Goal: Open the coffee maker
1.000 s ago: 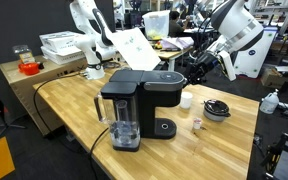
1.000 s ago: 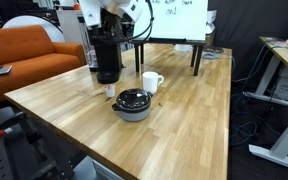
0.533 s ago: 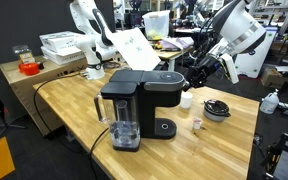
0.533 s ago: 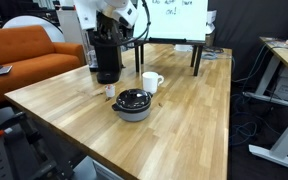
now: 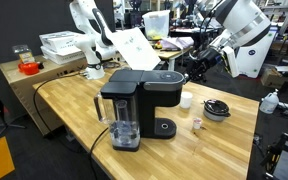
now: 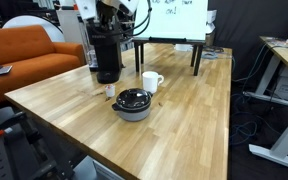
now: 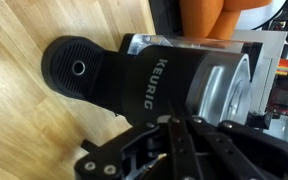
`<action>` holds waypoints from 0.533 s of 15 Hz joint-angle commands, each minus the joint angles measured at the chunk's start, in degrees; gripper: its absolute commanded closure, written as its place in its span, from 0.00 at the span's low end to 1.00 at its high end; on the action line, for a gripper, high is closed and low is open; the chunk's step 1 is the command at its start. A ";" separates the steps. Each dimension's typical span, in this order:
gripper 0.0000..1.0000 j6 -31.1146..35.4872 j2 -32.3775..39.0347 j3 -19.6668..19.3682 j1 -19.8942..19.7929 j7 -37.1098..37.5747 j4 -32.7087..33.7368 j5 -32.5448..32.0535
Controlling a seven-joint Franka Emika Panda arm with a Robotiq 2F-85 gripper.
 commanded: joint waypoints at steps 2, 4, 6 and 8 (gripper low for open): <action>1.00 0.94 -1.10 0.75 0.09 -1.15 -0.98 1.18; 1.00 0.90 -1.19 0.71 0.04 -1.15 -0.97 1.21; 1.00 0.92 -1.24 0.70 0.04 -1.12 -0.90 1.12; 1.00 0.81 -1.67 0.75 0.06 -1.43 -0.82 1.34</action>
